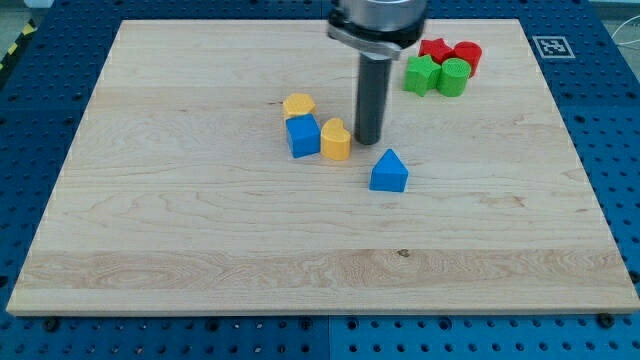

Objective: Slide the blue triangle closer to the yellow heart

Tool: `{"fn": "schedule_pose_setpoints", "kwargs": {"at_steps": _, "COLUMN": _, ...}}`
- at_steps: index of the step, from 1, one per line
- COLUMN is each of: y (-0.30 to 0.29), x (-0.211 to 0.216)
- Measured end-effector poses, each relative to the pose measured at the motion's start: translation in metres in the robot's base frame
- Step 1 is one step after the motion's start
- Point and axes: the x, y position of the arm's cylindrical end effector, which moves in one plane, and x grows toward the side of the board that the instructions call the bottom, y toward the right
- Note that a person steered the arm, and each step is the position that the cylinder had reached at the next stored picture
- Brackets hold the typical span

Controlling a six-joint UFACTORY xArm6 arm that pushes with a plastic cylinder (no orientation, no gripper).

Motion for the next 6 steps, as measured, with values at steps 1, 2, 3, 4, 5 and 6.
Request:
{"fn": "schedule_pose_setpoints", "kwargs": {"at_steps": 1, "y": 0.041, "x": 0.025}}
{"fn": "schedule_pose_setpoints", "kwargs": {"at_steps": 2, "y": 0.057, "x": 0.078}}
{"fn": "schedule_pose_setpoints", "kwargs": {"at_steps": 3, "y": 0.046, "x": 0.103}}
{"fn": "schedule_pose_setpoints", "kwargs": {"at_steps": 4, "y": 0.018, "x": 0.092}}
{"fn": "schedule_pose_setpoints", "kwargs": {"at_steps": 5, "y": 0.008, "x": 0.075}}
{"fn": "schedule_pose_setpoints", "kwargs": {"at_steps": 6, "y": -0.002, "x": 0.061}}
